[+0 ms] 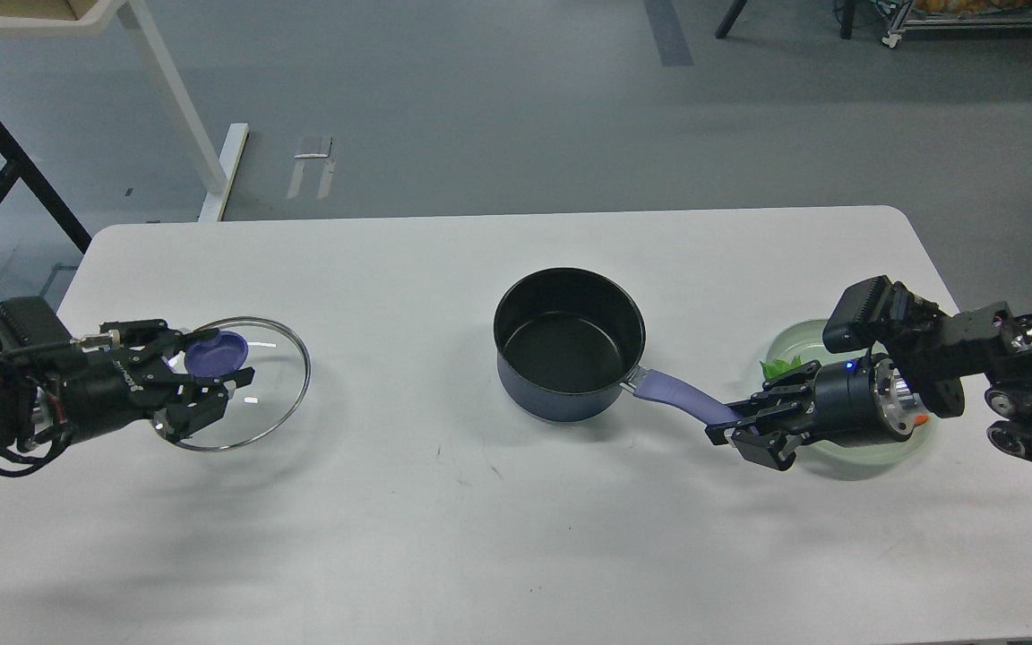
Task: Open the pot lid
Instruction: 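Lift the glass lid off the pan and carry it toward the robot, then lower the glass lid onto the table with the left gripper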
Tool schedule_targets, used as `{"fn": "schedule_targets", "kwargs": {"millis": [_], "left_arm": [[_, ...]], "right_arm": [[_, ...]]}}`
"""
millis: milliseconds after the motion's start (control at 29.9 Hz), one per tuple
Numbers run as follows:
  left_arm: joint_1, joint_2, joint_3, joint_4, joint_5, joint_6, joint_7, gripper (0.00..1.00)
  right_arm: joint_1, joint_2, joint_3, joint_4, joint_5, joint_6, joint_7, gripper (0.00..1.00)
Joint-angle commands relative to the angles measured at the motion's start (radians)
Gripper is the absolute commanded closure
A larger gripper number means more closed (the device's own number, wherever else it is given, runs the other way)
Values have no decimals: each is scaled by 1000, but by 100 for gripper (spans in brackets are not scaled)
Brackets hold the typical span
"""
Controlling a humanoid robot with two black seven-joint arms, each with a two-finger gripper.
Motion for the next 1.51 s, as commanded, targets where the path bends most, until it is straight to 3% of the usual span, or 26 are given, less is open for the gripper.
{"fn": "schedule_targets", "kwargs": {"millis": [0,569,970,1237,1472], "left_arm": [[26,-3,0,4,1,18,0,64],[86,-11,0,60,1,18,0,58],[101,-11,0,62,1,18,0,43],[112,-13,0,62,1,17,0,27],[115,-12,0,62,1,15,0,21]], "right_arm": [[1,-1,1,-4,0,0,0,66],[1,-3,1,-4,0,0,0,66],[1,-1,1,-4,0,0,0,66],[1,-3,1,-4,0,0,0,66],[1,-3,1,-3,0,0,0,66]]}}
